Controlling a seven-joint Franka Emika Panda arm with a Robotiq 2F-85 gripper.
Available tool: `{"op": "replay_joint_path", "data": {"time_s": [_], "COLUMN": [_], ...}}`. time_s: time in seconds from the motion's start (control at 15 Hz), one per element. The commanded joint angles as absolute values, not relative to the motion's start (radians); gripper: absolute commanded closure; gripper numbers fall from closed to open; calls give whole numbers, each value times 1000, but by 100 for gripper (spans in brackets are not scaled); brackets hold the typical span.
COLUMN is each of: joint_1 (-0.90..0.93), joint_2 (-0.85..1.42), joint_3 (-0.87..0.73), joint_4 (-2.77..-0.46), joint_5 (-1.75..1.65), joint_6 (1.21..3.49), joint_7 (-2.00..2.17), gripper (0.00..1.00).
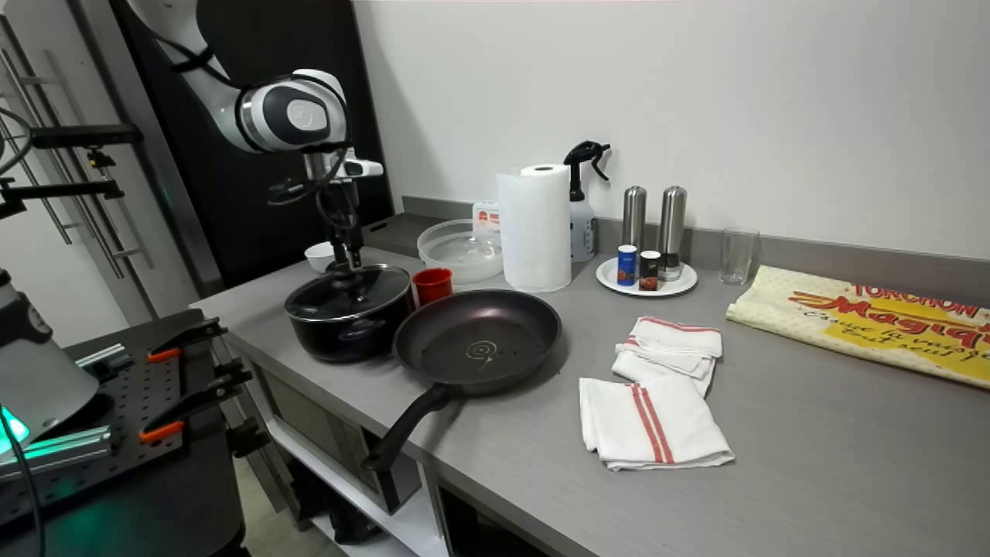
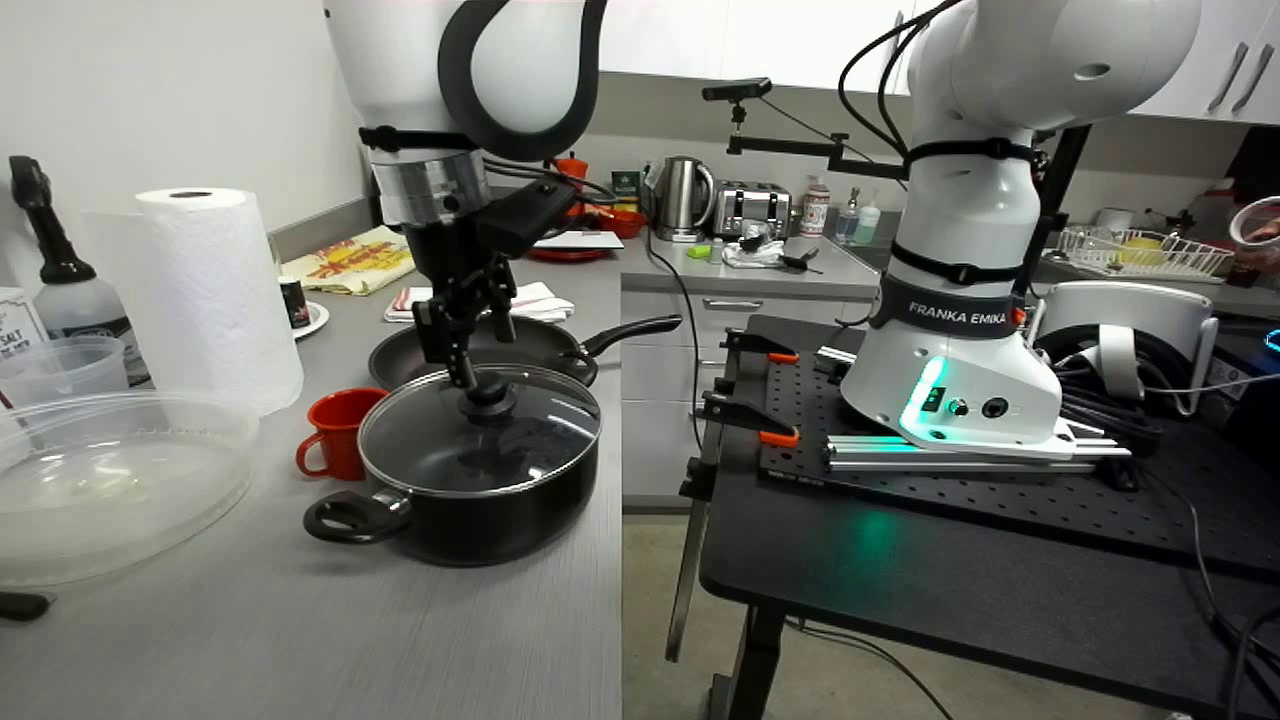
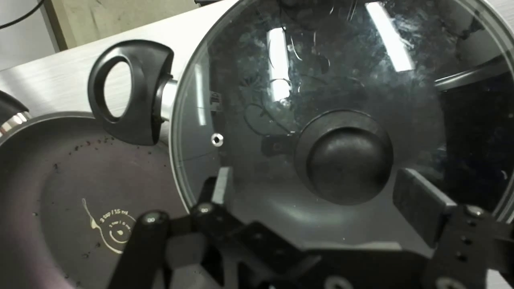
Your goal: Remove the lid from the table and put it on the table
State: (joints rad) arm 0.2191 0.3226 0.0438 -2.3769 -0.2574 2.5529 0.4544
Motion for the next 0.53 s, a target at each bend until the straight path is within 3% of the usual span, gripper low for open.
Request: {"op": "replay_joint_path", "data": {"time_s": [0.0, 0.47], "joint_1": [250, 272], "joint_2": [363, 394], "joint_3": [21, 16], "joint_4": [-2340, -2316], "joint_5": [-274, -265], "joint_6": [2572, 2574], "joint_7": [468, 459], "gripper": [0, 0]}}
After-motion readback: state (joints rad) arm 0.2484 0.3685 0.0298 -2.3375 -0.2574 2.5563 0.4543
